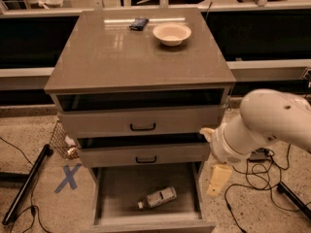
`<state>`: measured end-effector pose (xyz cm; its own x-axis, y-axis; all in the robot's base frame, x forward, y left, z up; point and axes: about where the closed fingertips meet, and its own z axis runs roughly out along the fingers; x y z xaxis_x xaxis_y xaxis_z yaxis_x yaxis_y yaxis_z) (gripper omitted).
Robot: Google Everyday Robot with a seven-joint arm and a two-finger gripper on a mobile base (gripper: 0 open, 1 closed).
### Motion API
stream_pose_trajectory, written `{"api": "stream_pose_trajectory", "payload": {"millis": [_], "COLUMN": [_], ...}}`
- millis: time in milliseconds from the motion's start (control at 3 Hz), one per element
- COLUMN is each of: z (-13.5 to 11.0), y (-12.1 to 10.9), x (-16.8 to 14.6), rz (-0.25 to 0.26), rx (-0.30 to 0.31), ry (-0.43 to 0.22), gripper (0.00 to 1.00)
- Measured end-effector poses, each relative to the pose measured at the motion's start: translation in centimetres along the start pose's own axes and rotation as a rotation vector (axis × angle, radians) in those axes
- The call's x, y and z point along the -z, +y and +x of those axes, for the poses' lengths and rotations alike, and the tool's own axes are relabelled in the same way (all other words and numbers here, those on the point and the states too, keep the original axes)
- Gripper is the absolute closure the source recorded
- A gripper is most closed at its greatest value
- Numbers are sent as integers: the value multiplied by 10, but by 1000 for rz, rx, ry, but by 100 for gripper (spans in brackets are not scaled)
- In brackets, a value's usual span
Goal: Pick blue plastic bottle from bottom drawer and place on counter
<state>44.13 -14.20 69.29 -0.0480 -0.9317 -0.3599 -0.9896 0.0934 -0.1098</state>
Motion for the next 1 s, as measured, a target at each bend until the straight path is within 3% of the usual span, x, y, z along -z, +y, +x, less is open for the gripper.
{"api": "stream_pose_trajectory", "payload": {"millis": [333,667,1000], "z": [11,-31,-50], "y": [3,1,-5], "x": [-6,-35,-86], "rz": [-4,-3,60], "rx": [4,167,295], "ry": [-10,45,96], "gripper": [0,0,0]}}
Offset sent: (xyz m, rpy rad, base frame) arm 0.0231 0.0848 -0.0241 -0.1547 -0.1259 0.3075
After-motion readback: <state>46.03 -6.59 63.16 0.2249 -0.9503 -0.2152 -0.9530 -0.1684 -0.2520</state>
